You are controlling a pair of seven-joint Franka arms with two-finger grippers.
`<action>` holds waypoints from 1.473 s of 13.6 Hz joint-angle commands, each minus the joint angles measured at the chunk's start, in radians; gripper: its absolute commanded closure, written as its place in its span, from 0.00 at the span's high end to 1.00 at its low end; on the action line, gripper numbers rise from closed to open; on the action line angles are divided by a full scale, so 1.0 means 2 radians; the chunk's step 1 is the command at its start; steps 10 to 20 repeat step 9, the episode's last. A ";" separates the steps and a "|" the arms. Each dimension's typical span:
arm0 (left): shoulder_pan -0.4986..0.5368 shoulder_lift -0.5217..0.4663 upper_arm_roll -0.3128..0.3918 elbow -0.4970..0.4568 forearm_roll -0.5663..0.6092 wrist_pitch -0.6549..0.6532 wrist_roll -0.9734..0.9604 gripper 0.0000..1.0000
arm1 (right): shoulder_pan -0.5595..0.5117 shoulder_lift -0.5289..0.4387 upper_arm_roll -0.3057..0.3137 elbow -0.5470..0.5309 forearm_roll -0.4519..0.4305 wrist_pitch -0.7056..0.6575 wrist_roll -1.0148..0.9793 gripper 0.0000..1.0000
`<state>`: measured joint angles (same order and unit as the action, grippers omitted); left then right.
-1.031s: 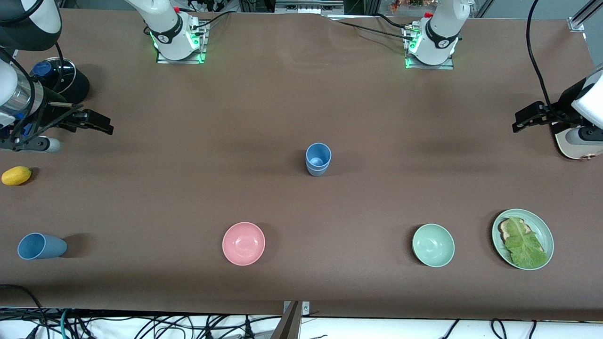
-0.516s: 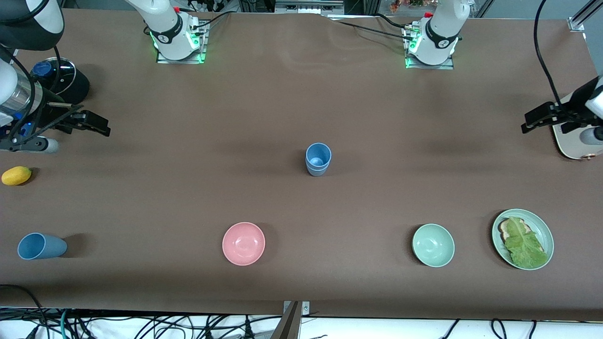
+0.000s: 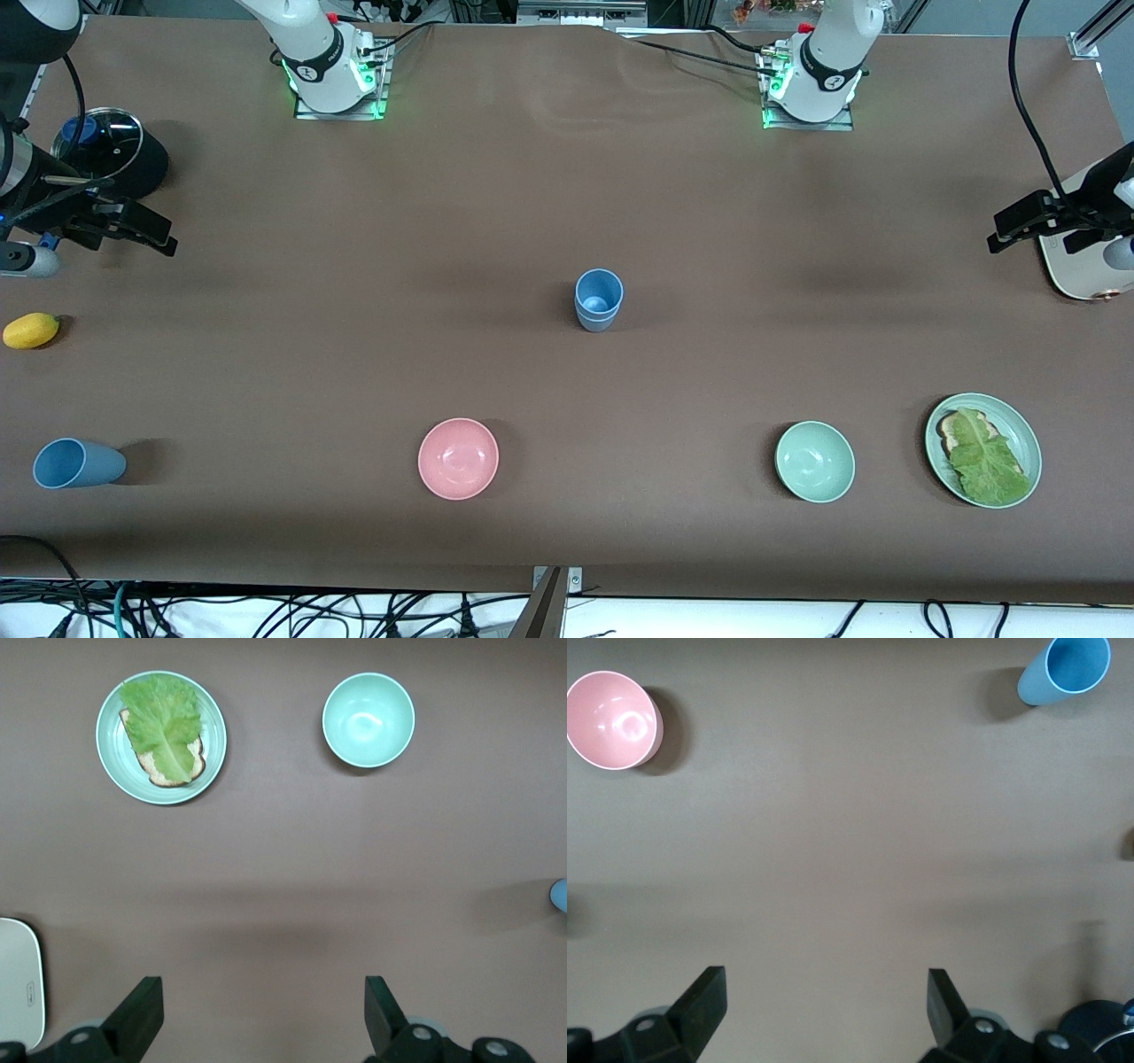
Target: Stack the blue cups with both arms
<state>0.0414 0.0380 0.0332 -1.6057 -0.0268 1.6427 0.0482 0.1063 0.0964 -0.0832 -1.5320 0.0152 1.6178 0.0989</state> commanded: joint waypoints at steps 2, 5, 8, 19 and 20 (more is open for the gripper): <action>0.000 0.006 -0.001 0.011 -0.013 0.001 0.013 1.00 | -0.006 -0.001 0.004 0.004 -0.008 -0.008 -0.001 1.00; -0.001 0.008 -0.001 0.011 -0.012 0.002 0.013 1.00 | -0.006 0.001 0.004 0.004 -0.008 -0.010 -0.001 1.00; -0.001 0.008 -0.001 0.011 -0.012 0.002 0.013 1.00 | -0.006 0.002 0.004 0.004 -0.007 -0.010 0.000 1.00; -0.001 0.008 -0.001 0.011 -0.012 0.002 0.013 1.00 | -0.006 0.002 0.004 0.004 -0.007 -0.010 0.000 1.00; -0.001 0.008 -0.001 0.011 -0.012 0.002 0.013 1.00 | -0.006 0.002 0.004 0.004 -0.007 -0.010 0.000 1.00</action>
